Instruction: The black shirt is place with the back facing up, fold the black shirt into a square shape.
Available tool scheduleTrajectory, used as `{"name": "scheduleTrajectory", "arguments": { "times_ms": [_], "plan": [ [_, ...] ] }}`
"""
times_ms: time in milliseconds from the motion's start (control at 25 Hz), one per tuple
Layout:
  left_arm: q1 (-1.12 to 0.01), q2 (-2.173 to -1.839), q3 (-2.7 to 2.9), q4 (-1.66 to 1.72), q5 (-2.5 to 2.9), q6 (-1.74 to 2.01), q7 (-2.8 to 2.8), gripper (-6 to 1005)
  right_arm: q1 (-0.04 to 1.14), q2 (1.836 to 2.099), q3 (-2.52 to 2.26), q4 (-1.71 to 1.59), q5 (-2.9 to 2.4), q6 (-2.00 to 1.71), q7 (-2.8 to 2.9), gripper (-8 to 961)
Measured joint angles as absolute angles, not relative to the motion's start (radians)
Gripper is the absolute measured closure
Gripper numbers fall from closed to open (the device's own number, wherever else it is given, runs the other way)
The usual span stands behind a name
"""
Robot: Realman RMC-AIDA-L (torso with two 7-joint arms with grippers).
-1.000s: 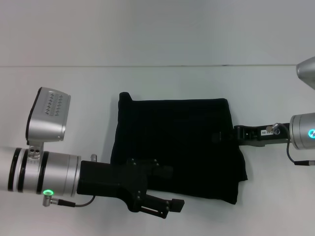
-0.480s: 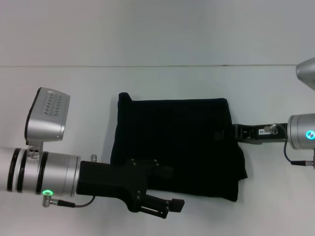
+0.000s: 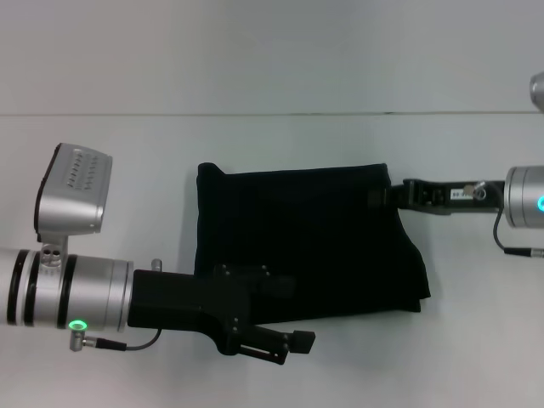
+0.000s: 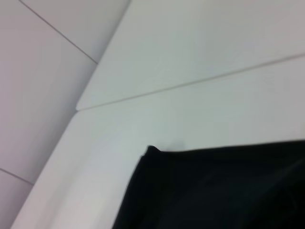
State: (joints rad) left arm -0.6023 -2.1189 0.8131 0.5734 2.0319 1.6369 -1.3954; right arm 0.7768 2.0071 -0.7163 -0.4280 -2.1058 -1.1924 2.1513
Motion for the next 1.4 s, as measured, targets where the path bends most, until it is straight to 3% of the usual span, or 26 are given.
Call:
{"name": "scheduleTrajectory", "arguments": {
  "times_ms": [480, 1160, 1400],
  "plan": [
    [-0.606, -2.115, 0.793, 0.573, 2.020, 1.639, -1.408, 99, 0.798, 1.983, -0.722, -0.450, -2.110, -1.193, 2.167, 873],
    [-0.648, -2.123, 0.787, 0.568, 1.928, 1.340, -1.578, 109, 0.731, 1.985, -0.711, -0.427, -2.122, -1.045, 2.161, 750],
    [-0.688, -2.123, 0.789, 0.564, 1.895, 1.077, -1.759, 112, 0.677, 1.963, -0.643, -0.471, -2.093, -1.102, 2.156, 473]
  ]
}}
